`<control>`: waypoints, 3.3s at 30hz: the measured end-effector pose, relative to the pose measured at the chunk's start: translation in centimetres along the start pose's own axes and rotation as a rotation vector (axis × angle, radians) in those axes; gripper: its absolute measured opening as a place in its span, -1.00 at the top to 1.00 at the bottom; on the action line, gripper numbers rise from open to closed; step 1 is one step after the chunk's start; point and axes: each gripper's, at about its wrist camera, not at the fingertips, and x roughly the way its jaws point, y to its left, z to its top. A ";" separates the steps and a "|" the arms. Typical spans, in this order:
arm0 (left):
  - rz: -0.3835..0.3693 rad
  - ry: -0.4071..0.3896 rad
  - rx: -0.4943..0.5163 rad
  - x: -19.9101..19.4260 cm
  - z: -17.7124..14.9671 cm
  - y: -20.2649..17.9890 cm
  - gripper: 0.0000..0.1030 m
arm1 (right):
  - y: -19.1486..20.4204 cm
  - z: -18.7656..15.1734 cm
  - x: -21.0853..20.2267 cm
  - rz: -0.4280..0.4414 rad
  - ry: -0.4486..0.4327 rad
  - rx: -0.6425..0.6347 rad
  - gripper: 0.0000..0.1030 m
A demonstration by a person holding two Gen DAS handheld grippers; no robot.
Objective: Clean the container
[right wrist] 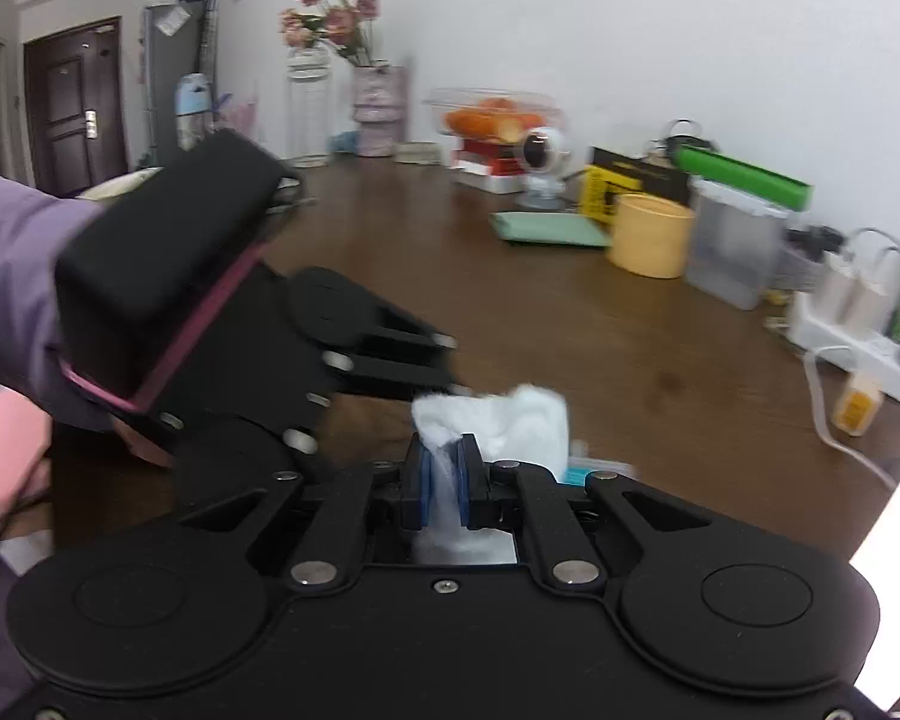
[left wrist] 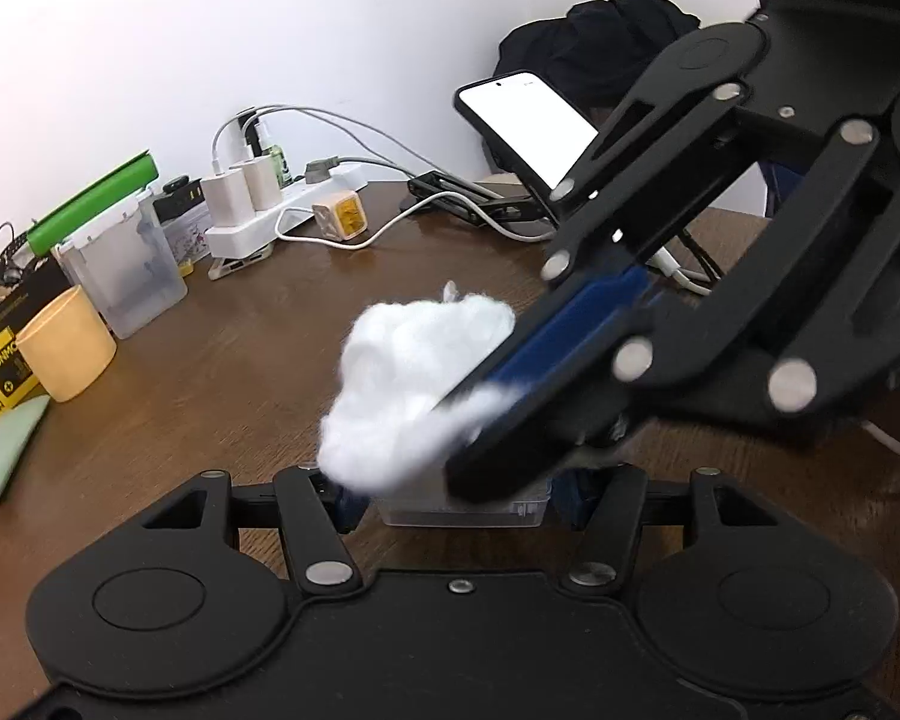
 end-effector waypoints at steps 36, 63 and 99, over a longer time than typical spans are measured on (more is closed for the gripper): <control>0.038 -0.003 -0.005 -0.4 -0.4 0.5 -0.11 | -3.1 0.2 1.4 -0.192 0.141 0.169 0.82; 0.581 0.161 -0.656 2.9 -0.7 14.6 -0.12 | -11.2 8.2 11.9 -0.452 0.059 0.527 0.83; 0.558 0.181 -0.734 -5.9 -6.1 6.9 -1.00 | 2.1 -0.9 8.8 -0.626 0.149 0.534 -1.00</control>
